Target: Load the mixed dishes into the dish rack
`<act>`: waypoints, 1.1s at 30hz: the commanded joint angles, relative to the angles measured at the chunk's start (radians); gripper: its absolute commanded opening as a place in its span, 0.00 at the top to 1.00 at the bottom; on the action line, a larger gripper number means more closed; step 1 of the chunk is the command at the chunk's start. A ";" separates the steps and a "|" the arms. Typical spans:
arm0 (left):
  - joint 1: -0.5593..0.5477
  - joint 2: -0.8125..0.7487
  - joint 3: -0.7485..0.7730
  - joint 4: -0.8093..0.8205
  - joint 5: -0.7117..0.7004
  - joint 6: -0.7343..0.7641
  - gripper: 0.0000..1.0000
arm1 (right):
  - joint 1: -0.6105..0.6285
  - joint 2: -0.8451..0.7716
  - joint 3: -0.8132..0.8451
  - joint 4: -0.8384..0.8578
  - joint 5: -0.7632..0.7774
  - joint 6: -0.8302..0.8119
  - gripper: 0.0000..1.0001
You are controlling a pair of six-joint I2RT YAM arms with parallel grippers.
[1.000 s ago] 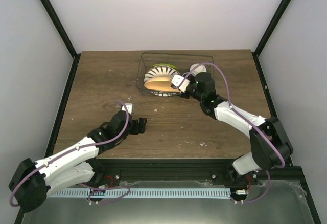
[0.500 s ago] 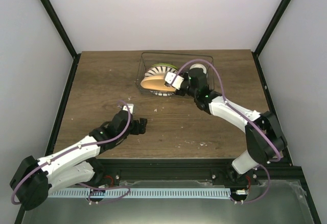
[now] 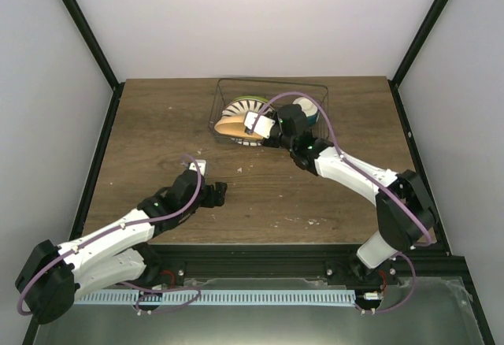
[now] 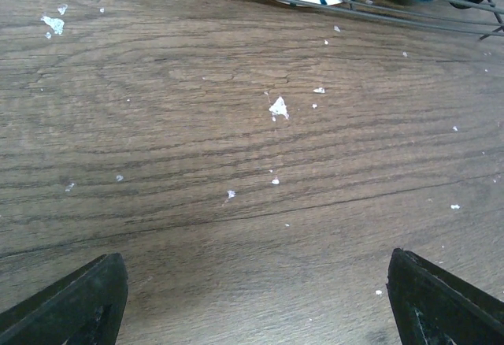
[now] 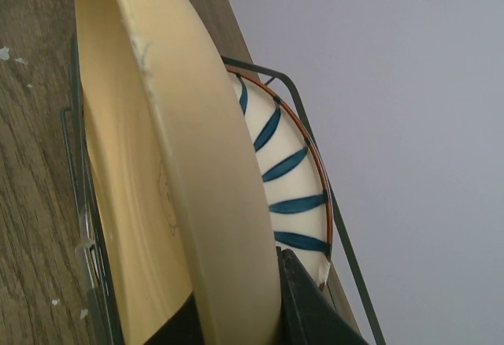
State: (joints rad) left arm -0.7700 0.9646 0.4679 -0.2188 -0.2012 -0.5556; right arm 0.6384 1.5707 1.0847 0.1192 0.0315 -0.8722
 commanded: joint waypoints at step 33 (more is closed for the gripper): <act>0.006 -0.031 0.097 -0.071 0.018 -0.005 0.09 | 0.095 -0.102 -0.058 -0.184 0.216 0.037 0.99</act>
State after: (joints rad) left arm -0.7662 0.9443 0.4908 -0.2550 -0.1963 -0.5571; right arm 0.7284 1.4998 1.0164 0.1074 0.2386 -0.8967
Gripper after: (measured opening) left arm 0.914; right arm 0.109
